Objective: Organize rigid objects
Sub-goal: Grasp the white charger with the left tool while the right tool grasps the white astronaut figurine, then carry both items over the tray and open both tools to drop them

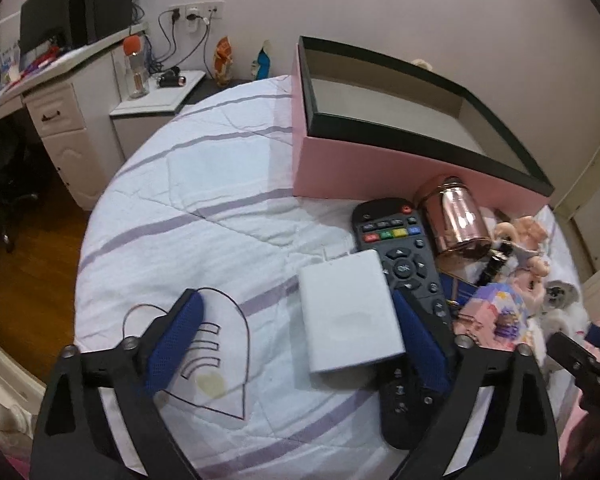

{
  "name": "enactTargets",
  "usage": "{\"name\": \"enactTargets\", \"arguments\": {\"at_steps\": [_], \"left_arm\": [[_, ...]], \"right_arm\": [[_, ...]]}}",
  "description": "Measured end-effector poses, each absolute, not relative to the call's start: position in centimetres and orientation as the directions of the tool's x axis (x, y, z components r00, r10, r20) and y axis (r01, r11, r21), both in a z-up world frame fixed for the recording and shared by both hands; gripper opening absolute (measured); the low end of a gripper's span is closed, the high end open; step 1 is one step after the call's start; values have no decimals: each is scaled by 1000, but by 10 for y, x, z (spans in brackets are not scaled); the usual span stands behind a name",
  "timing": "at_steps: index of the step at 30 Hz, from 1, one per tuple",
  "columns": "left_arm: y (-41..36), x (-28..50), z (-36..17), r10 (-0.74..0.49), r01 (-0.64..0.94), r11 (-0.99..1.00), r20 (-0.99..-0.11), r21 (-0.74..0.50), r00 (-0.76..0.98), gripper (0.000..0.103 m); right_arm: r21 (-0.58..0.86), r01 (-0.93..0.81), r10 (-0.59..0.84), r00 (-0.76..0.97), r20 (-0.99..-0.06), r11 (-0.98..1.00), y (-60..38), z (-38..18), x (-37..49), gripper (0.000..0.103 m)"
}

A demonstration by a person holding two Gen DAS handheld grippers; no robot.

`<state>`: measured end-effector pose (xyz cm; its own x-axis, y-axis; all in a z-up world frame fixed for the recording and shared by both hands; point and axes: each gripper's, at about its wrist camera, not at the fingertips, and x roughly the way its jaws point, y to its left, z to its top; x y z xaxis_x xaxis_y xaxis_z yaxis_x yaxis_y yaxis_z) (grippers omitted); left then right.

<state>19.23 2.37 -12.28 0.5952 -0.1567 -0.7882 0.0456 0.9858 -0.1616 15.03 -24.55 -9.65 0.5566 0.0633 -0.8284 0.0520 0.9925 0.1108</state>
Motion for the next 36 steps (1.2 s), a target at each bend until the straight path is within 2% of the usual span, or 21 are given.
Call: {"name": "enactTargets", "arguments": {"at_steps": [3, 7, 11, 21, 36], "left_arm": [[22, 186, -122, -175, 55, 983, -779, -178, 602, 81], [19, 181, -119, -221, 82, 973, -768, -216, 602, 58], [19, 182, -119, -273, 109, 960, -762, -259, 587, 42], [25, 183, -119, -309, 110, 947, -756, -303, 577, 41], [23, 162, -94, -221, 106, 974, -751, -199, 622, 41]], "right_arm": [[133, 44, 85, 564, -821, 990, -249, -98, 151, 94], [137, 17, 104, 554, -826, 990, -248, -100, 153, 77], [124, 12, 97, 552, -828, 992, -243, -103, 151, 75], [147, 5, 120, 556, -823, 989, -246, -102, 147, 71], [174, -8, 146, 581, -801, 985, -251, -86, 140, 71]]}}
